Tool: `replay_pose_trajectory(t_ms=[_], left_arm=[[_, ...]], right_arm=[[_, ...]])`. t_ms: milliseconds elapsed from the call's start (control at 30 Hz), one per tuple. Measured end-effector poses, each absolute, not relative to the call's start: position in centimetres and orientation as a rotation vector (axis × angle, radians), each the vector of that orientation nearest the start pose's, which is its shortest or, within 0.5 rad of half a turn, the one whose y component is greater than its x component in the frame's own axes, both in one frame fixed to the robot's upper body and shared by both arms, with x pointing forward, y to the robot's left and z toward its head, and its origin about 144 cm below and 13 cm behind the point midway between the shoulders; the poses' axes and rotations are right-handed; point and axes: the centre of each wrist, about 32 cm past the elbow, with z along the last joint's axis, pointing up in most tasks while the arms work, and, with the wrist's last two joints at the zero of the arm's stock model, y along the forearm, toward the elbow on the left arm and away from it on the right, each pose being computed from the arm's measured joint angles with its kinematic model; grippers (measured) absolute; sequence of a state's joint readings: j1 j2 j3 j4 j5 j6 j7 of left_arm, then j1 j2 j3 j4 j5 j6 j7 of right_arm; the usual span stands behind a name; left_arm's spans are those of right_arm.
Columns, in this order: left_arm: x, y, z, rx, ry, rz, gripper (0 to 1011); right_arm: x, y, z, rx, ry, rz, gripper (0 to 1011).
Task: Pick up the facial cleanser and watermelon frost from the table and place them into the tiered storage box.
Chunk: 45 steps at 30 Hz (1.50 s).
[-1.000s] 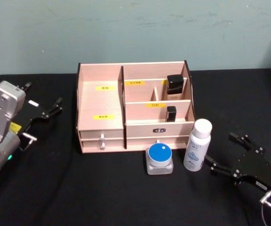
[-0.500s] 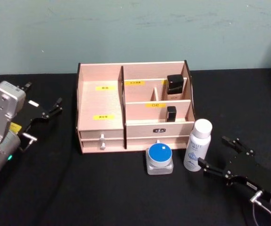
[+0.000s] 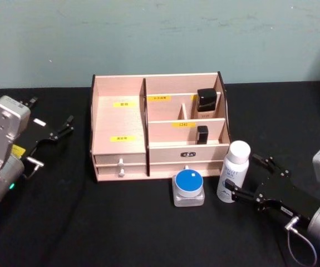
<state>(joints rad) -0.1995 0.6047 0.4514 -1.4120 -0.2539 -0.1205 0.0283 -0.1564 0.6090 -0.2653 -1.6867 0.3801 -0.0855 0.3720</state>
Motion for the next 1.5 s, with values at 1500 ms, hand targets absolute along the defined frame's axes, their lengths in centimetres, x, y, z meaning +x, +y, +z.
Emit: replay_pose_trajectory(t_ms=[1500], left_arm=[[48.9,31.0,114.0,0.305,-0.285,1.248,1001]], right_arm=[[41.7,-30.0,112.6,-0.190,-0.034,-0.871,737]])
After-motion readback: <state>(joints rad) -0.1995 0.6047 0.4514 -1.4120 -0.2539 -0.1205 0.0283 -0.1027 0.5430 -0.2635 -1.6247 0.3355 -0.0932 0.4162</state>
